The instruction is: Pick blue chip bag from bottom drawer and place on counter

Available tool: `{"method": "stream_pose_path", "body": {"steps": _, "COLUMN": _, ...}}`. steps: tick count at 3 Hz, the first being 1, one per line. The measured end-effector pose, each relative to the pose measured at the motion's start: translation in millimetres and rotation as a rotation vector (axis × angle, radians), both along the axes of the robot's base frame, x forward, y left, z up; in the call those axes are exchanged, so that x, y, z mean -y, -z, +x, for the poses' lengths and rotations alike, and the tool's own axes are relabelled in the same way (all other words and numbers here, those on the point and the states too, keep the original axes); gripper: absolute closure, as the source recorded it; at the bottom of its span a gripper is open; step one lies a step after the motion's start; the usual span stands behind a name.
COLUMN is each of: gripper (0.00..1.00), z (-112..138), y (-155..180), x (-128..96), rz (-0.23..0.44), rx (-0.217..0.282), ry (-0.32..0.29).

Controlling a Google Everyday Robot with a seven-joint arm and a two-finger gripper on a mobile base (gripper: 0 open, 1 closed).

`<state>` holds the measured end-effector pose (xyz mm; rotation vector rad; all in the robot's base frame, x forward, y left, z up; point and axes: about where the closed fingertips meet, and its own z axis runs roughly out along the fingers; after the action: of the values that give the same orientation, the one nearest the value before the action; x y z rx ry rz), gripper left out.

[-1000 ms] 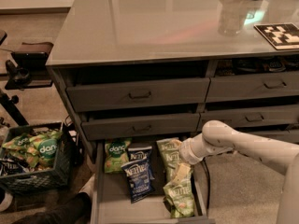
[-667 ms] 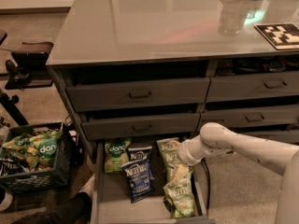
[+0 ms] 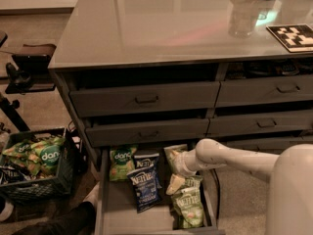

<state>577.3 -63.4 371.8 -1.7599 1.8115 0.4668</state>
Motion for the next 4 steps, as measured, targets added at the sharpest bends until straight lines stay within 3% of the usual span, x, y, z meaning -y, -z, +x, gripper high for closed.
{"method": "stream_pose_path", "body": {"steps": 1, "gripper": 0.00, "z": 17.6, "y": 20.9, "x": -17.2, "rz": 0.003, "rx": 0.061, "ry": -0.039}}
{"method": "stream_pose_path", "body": {"steps": 2, "gripper": 0.00, "z": 33.7, "y": 39.4, "x": -30.3, "rz": -0.008, "rx": 0.087, "ry": -0.096}}
{"method": "stream_pose_path", "body": {"steps": 3, "gripper": 0.00, "z": 61.9, "y": 59.7, "x": -37.1, "rz": 0.016, "rx": 0.061, "ry": -0.128}}
{"method": "stream_pose_path", "body": {"steps": 4, "gripper": 0.00, "z": 61.3, "y": 60.3, "x": -37.6, "rz": 0.016, "rx": 0.060, "ry": -0.129}}
